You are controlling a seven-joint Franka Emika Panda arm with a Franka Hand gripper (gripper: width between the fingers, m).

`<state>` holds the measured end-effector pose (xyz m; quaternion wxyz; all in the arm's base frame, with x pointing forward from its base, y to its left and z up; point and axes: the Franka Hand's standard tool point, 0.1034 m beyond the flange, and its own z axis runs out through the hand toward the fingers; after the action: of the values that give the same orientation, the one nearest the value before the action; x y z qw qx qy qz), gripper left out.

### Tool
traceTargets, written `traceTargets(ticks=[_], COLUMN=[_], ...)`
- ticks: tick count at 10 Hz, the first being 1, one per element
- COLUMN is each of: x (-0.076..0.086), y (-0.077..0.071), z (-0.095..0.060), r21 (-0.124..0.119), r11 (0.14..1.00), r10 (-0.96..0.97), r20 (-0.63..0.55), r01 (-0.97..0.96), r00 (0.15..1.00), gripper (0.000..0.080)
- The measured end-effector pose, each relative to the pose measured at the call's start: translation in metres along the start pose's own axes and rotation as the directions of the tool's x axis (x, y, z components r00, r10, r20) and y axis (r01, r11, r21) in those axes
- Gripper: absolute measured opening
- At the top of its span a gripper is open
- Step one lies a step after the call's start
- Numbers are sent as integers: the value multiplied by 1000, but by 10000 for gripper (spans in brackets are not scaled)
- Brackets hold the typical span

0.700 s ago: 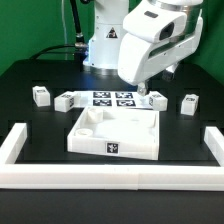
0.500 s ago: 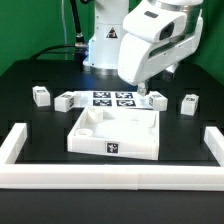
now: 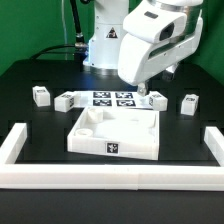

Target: Assemble square table

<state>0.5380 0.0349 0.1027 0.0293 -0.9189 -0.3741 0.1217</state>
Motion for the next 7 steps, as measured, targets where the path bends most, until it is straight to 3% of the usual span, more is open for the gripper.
traceTargets(ticks=[5, 6, 7], x=[0, -2, -12], y=[1, 9, 18], z=[-1, -12, -14], r21=[-3, -53, -131], r11=[1000, 989, 972], r10=[-26, -141, -208], r20=[-4, -50, -110], r01=[26, 138, 194], r00=[1000, 989, 972], gripper=[650, 650, 650])
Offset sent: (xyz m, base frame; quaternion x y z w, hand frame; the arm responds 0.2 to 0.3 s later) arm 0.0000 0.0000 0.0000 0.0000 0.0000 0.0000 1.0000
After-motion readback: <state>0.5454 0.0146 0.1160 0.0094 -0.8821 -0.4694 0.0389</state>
